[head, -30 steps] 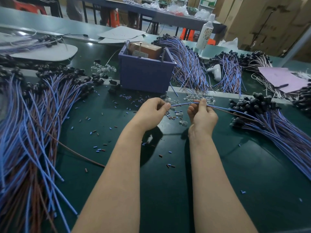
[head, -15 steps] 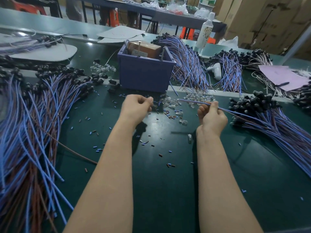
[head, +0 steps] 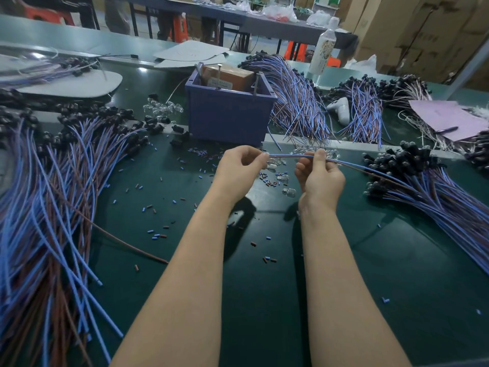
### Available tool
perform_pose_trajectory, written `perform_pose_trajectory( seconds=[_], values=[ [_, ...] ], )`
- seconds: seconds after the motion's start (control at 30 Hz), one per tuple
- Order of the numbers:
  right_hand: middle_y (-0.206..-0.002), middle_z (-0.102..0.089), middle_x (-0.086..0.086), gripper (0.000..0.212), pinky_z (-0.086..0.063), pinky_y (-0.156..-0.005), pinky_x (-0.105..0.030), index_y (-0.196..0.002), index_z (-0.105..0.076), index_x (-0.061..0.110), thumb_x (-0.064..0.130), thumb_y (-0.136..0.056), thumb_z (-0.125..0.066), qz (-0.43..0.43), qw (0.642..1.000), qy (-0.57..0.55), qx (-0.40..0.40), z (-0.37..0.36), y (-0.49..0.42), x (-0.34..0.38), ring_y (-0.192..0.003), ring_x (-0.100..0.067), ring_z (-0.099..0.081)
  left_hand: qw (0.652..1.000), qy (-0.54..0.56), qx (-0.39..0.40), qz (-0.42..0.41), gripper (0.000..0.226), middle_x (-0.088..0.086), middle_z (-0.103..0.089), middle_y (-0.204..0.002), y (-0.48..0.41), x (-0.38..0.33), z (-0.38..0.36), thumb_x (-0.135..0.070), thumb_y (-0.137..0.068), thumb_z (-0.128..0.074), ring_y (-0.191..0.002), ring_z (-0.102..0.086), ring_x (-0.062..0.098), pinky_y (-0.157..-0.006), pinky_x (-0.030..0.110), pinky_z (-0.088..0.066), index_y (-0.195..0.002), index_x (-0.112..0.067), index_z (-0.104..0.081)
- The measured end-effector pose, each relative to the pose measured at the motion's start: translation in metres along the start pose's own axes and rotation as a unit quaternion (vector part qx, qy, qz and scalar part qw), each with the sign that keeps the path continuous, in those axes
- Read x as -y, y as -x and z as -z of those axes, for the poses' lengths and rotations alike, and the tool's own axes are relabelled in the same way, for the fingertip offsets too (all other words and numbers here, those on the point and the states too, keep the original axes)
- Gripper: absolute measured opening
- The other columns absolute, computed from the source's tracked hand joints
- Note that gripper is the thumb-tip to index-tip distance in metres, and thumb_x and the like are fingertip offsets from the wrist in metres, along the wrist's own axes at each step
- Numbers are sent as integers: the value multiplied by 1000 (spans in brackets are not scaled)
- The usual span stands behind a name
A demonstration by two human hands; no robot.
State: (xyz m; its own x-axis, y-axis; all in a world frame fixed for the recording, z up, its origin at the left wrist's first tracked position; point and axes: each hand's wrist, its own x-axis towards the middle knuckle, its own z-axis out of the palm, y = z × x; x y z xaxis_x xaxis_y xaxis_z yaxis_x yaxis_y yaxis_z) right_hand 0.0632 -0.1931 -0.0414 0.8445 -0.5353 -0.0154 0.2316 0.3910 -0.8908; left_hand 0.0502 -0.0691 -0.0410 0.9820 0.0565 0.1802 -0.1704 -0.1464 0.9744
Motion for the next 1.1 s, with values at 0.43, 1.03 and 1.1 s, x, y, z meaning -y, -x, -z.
perform_pose_trajectory(
  seconds=[0.43,1.03,1.1],
  values=[
    [-48,-63,1,28,-52,-47,-16,-73,-56,5,13,-98,-49,-100,984,-145,8,-1,3,6,-44,-6,-61,994,74,-31,74,14,-9,-65,-74,-2,5,3,-24,-93,-58,-53,-52,-7,-50,6,-41,-83,-19,-65],
    [-61,-59,7,27,-44,-61,-23,-72,-63,16,25,-95,-53,274,890,323,169,-17,39,6,-60,-8,-53,965,184,-188,24,18,-2,-64,-72,-8,2,-8,-14,-98,-48,-61,-62,2,-64,19,-50,-83,-13,-58],
    [-89,-69,-2,17,-45,-83,-31,-94,-68,11,20,-94,-54,310,842,408,169,-16,39,2,-89,-19,-59,966,172,-194,18,18,-2,-63,-71,-8,6,-6,-13,-98,-48,-62,-62,3,-69,22,-52,-84,-11,-59]
  ],
)
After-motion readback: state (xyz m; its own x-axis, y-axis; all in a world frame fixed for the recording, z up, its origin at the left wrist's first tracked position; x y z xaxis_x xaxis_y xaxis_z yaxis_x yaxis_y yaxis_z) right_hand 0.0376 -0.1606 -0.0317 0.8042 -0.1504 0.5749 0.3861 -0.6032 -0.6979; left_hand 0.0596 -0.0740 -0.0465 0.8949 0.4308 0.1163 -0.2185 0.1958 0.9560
